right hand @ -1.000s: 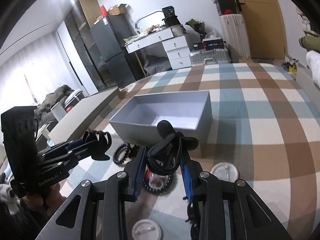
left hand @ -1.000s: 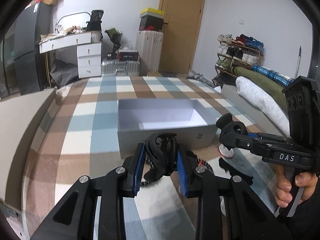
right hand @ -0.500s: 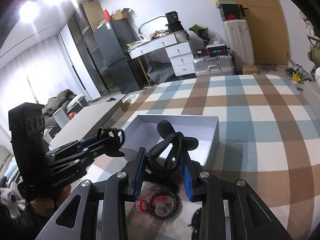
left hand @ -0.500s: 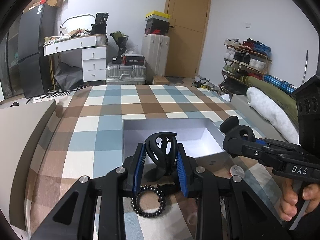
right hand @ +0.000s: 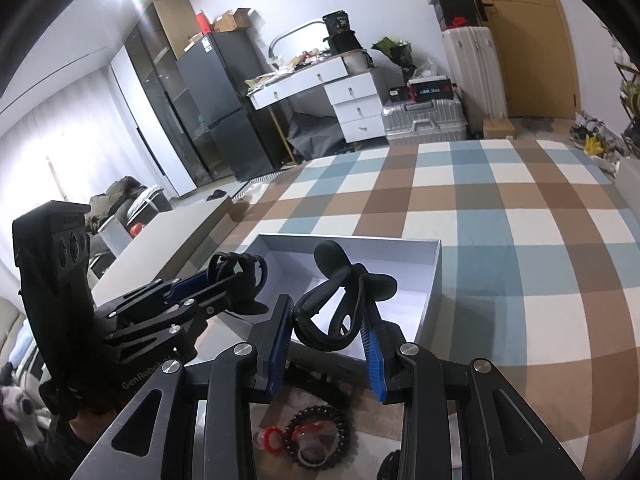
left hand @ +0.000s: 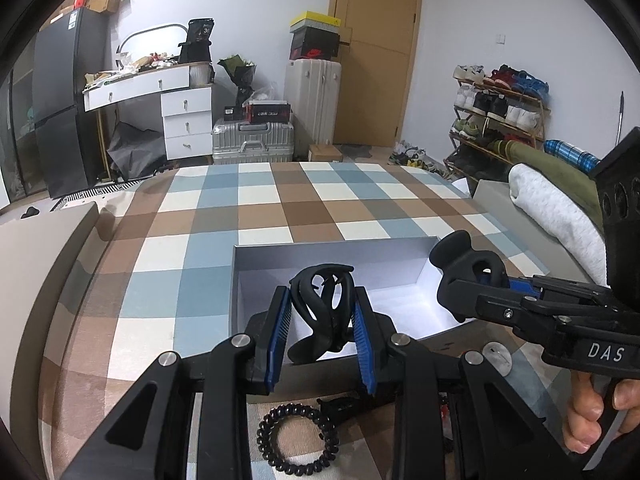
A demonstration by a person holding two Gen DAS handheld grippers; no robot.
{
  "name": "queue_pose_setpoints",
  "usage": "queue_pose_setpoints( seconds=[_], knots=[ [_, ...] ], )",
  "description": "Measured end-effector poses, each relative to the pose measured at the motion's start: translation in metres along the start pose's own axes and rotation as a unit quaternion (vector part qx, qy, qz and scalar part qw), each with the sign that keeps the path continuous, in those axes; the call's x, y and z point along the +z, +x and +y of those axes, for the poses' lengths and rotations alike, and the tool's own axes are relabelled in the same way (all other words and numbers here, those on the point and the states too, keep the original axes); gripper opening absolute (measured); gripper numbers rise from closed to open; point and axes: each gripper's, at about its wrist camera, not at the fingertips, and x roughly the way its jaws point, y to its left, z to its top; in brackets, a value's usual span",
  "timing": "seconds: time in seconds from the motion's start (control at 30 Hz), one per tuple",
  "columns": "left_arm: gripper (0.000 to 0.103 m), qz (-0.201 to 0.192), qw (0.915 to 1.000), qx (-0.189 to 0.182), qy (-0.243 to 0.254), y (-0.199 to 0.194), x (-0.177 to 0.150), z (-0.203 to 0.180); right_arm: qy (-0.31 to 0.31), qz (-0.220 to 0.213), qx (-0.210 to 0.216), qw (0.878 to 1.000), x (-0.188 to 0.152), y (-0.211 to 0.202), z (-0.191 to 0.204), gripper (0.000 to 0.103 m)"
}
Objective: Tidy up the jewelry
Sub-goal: 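Carry both black claw clips into the grey box and open both tools, then withdraw both open tools from the box toward the remaining items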
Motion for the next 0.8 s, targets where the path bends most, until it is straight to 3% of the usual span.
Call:
queue_pose_setpoints(
  seconds=[0.8],
  knots=[
    [0.025, 0.036, 0.9993, 0.002, 0.011, 0.009, -0.002, -0.010, 0.002, 0.034, -0.008, 0.999, 0.008, 0.020, -0.020, 0.032]
  ],
)
